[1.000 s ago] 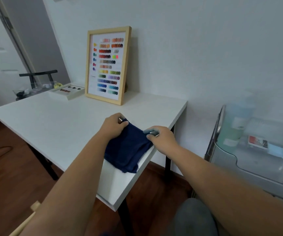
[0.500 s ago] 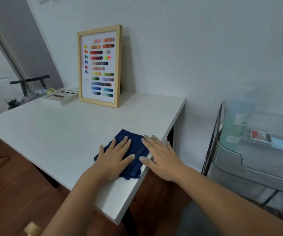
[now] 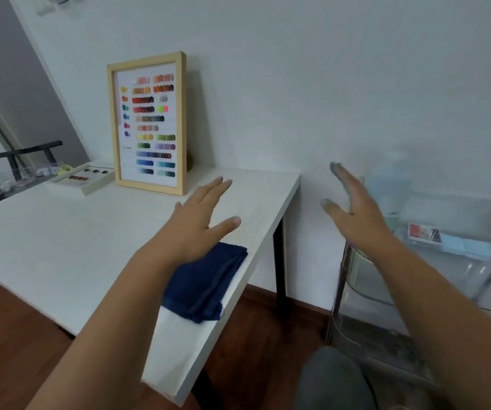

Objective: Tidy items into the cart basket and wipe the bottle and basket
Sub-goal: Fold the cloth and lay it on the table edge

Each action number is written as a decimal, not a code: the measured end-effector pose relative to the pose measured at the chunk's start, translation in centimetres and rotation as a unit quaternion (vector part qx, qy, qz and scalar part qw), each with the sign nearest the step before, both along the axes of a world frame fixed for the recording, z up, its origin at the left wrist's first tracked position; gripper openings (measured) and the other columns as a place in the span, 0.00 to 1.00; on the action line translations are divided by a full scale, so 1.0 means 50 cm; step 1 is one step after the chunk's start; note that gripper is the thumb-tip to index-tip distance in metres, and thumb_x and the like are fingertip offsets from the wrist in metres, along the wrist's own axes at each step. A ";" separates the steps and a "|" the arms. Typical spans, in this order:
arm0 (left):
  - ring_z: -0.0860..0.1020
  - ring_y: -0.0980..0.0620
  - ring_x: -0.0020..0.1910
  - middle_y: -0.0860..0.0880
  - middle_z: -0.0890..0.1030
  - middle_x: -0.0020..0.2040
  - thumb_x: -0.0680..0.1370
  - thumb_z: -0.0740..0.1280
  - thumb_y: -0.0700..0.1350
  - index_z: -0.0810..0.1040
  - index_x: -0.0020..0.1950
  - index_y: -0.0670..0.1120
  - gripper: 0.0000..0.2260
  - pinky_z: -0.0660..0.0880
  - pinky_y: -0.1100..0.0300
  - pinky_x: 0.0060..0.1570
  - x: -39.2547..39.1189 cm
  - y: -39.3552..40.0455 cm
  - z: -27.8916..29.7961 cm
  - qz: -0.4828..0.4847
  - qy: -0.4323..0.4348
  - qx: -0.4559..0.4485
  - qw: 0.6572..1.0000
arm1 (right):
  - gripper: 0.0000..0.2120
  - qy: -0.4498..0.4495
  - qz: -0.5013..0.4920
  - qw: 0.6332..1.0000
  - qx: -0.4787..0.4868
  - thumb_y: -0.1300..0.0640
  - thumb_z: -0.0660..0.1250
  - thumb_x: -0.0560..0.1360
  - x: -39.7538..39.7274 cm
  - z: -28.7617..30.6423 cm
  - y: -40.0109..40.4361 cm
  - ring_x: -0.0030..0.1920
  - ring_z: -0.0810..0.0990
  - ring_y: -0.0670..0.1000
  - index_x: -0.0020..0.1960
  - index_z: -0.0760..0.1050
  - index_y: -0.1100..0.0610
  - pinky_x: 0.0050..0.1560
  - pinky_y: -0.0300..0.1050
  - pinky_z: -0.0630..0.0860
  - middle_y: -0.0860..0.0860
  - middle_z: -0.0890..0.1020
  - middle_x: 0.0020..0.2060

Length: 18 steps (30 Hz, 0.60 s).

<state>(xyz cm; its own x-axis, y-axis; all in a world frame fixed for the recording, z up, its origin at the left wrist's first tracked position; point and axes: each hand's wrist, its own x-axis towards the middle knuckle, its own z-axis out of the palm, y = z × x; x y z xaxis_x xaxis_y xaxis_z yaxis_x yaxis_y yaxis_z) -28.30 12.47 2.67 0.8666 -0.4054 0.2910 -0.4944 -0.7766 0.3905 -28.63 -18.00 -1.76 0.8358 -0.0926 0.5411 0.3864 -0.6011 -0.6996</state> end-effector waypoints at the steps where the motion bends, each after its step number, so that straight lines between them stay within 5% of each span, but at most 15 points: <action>1: 0.57 0.54 0.77 0.59 0.53 0.79 0.79 0.61 0.62 0.53 0.78 0.61 0.31 0.59 0.46 0.73 0.009 -0.025 0.021 -0.023 -0.017 -0.016 0.999 | 0.30 -0.017 -0.044 0.999 0.017 0.59 0.66 0.77 0.004 0.016 -0.050 0.71 0.60 0.42 0.75 0.60 0.49 0.69 0.37 0.55 0.48 0.63 0.74; 4: 0.62 0.55 0.74 0.57 0.57 0.78 0.78 0.64 0.58 0.57 0.78 0.59 0.30 0.65 0.60 0.63 0.041 -0.117 0.067 -0.075 -0.053 -0.028 0.995 | 0.30 -0.036 -0.144 0.989 0.025 0.61 0.68 0.75 0.009 0.034 -0.186 0.67 0.66 0.44 0.74 0.63 0.50 0.65 0.35 0.60 0.52 0.68 0.70; 10: 0.62 0.50 0.74 0.51 0.62 0.76 0.77 0.68 0.55 0.58 0.79 0.54 0.33 0.62 0.56 0.70 0.088 -0.364 0.049 -0.165 -0.011 -0.043 0.985 | 0.39 0.144 -0.154 0.971 0.108 0.56 0.75 0.70 0.012 -0.038 -0.347 0.68 0.70 0.55 0.75 0.58 0.47 0.63 0.54 0.70 0.55 0.71 0.68; 14: 0.64 0.47 0.73 0.47 0.63 0.75 0.74 0.72 0.53 0.55 0.79 0.54 0.39 0.62 0.52 0.72 0.124 -0.502 -0.006 -0.190 0.028 -0.044 0.980 | 0.40 0.215 -0.128 0.964 0.092 0.55 0.77 0.68 0.018 -0.097 -0.363 0.64 0.74 0.55 0.74 0.60 0.47 0.57 0.49 0.74 0.53 0.75 0.63; 18: 0.65 0.49 0.72 0.48 0.60 0.76 0.69 0.77 0.50 0.49 0.78 0.62 0.47 0.66 0.59 0.64 0.173 -0.590 -0.034 -0.187 0.031 -0.066 0.980 | 0.42 0.254 -0.115 0.959 0.042 0.54 0.77 0.66 0.037 -0.127 -0.365 0.58 0.74 0.49 0.74 0.59 0.45 0.56 0.44 0.73 0.50 0.75 0.64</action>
<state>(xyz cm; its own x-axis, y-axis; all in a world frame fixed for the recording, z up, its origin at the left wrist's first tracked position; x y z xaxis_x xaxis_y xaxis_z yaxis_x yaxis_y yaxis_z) -19.66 -17.05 0.95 0.6830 -0.6597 0.3137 -0.7062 -0.4865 0.5144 -26.75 -36.25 -8.14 0.9421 -0.3313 0.0513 -0.1538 -0.5631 -0.8120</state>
